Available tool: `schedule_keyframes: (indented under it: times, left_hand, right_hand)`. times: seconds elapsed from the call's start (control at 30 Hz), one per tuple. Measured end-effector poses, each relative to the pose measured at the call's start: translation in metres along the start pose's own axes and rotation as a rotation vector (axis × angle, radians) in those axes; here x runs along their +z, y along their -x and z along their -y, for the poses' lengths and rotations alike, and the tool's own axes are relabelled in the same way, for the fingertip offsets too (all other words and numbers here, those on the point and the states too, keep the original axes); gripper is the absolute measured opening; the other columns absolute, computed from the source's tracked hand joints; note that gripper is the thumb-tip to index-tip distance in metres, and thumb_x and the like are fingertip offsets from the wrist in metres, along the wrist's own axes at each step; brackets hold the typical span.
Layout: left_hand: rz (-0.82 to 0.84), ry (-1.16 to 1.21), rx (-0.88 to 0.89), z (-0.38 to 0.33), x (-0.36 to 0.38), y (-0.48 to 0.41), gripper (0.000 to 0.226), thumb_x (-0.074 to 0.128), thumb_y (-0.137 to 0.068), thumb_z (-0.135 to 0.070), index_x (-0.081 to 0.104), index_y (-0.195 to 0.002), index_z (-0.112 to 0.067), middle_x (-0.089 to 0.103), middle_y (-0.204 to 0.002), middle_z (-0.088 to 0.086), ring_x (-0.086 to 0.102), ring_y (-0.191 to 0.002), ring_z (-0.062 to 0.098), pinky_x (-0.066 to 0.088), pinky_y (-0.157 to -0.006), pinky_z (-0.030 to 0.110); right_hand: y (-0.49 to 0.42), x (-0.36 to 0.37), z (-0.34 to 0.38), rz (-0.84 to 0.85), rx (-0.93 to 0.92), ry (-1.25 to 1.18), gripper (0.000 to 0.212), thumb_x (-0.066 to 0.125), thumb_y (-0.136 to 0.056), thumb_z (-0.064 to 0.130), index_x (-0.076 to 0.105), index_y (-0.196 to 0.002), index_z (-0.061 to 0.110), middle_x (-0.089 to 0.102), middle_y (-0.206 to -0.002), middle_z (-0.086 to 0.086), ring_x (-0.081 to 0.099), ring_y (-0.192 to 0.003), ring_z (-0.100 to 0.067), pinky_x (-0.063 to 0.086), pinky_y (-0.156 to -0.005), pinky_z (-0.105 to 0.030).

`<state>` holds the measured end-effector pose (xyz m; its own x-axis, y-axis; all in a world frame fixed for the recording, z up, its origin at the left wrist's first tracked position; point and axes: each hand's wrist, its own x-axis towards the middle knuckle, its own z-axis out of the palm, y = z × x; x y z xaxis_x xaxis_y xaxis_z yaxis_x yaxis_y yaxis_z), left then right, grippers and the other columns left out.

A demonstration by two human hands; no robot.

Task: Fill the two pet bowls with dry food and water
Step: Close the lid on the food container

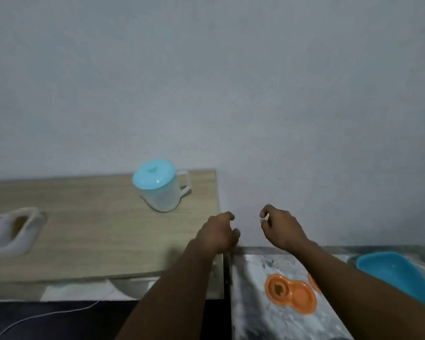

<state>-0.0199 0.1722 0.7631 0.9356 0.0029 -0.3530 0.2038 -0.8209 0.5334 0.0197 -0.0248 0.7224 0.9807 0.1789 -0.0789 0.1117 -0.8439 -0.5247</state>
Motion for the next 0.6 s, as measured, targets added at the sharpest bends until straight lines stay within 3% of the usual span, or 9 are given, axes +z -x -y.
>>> schedule_keyframes:
  times: [0.13,0.33,0.47,0.6]
  left_hand:
    - [-0.092,-0.042,-0.011,0.077,-0.077,0.061,0.056,0.055,-0.085,-0.041,0.049,-0.138,-0.024,0.063,-0.126,0.009,0.058,-0.117,0.028,0.047,-0.103,0.043]
    - [-0.198,-0.086,-0.217,0.22,-0.183,0.161,0.058,0.055,-0.087,-0.04,0.044,-0.142,-0.024,0.061,-0.128,0.009,0.056,-0.119,0.03,0.047,-0.102,0.042]
    - [-0.257,-0.066,-0.312,0.289,-0.235,0.202,0.058,0.055,-0.091,-0.037,0.04,-0.145,-0.021,0.06,-0.128,0.012,0.059,-0.113,0.03,0.05,-0.099,0.044]
    - [-0.316,-0.047,-0.352,0.334,-0.265,0.217,0.057,0.056,-0.092,-0.035,0.042,-0.145,-0.02,0.055,-0.138,0.012,0.054,-0.123,0.03,0.045,-0.103,0.041]
  right_hand:
    - [0.025,0.027,0.103,-0.027,-0.097,-0.002,0.007,0.05,-0.094,0.028,0.055,-0.098,0.026,0.067,-0.08,0.0,0.061,-0.077,-0.026,0.049,-0.067,-0.034]
    - [0.063,0.092,0.255,0.041,-0.257,-0.035,0.006,0.054,-0.089,0.031,0.056,-0.094,0.029,0.069,-0.083,0.0,0.062,-0.08,-0.026,0.054,-0.074,-0.04]
    - [0.069,0.127,0.333,0.123,-0.374,-0.016,0.01,0.053,-0.089,0.031,0.055,-0.099,0.03,0.068,-0.086,0.001,0.061,-0.083,-0.024,0.053,-0.075,-0.039]
    - [0.051,0.156,0.393,0.174,-0.454,0.019,0.018,0.052,-0.088,0.031,0.056,-0.106,0.027,0.067,-0.094,-0.001,0.06,-0.091,-0.026,0.05,-0.077,-0.037]
